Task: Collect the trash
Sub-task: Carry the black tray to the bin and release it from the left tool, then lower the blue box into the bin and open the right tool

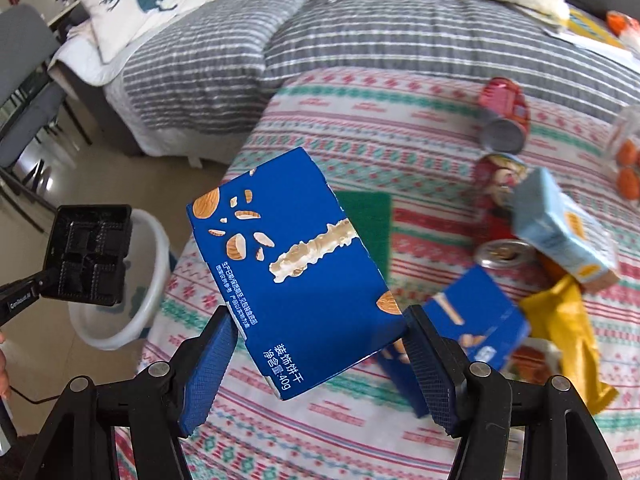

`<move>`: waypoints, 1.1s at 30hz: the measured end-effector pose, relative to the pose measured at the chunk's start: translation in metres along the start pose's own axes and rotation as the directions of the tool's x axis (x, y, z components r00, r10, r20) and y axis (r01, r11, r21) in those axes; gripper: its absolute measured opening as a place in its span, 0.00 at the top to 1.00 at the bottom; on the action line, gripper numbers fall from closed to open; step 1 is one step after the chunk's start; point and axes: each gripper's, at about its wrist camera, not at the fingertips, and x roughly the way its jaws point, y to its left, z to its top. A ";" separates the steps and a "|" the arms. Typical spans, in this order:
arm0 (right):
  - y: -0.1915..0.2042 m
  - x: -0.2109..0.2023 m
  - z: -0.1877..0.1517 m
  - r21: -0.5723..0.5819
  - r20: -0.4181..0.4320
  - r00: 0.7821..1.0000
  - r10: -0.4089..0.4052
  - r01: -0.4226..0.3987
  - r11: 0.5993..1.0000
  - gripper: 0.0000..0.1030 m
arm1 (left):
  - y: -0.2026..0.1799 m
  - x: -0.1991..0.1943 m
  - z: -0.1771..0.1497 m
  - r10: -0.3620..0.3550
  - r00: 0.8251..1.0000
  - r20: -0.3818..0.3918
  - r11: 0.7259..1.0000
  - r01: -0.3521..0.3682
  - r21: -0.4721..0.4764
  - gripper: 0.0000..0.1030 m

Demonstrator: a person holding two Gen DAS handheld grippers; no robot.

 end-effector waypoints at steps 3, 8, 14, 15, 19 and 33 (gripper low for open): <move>0.009 0.005 0.001 -0.007 -0.006 1.000 0.012 -0.012 1.000 0.30 | 0.002 0.002 0.000 -0.010 0.999 -0.032 1.000 0.010 0.001 0.55; 0.027 0.015 0.003 -0.034 -0.023 1.000 0.020 -0.020 0.999 0.30 | 0.009 -0.013 -0.006 0.036 0.999 -0.002 0.999 -0.036 -0.001 0.18; 0.051 0.031 0.002 -0.060 -0.049 0.998 0.045 -0.048 0.997 0.30 | 0.034 -0.016 -0.020 0.073 0.996 -0.044 0.997 -0.075 -0.037 0.14; 0.056 0.033 0.002 -0.063 -0.053 0.997 0.052 -0.056 0.996 0.30 | 0.037 -0.017 -0.022 0.080 0.996 -0.043 0.996 -0.081 -0.034 0.13; 0.082 0.047 0.001 -0.098 -0.069 0.995 0.071 -0.077 0.992 0.30 | 0.048 -0.021 -0.031 0.116 0.993 -0.025 0.993 -0.116 -0.013 0.12; 0.166 0.112 0.006 -0.134 -0.120 0.984 0.130 -0.146 0.980 0.30 | 0.083 -0.033 -0.049 0.190 0.981 0.027 0.980 -0.191 0.054 0.08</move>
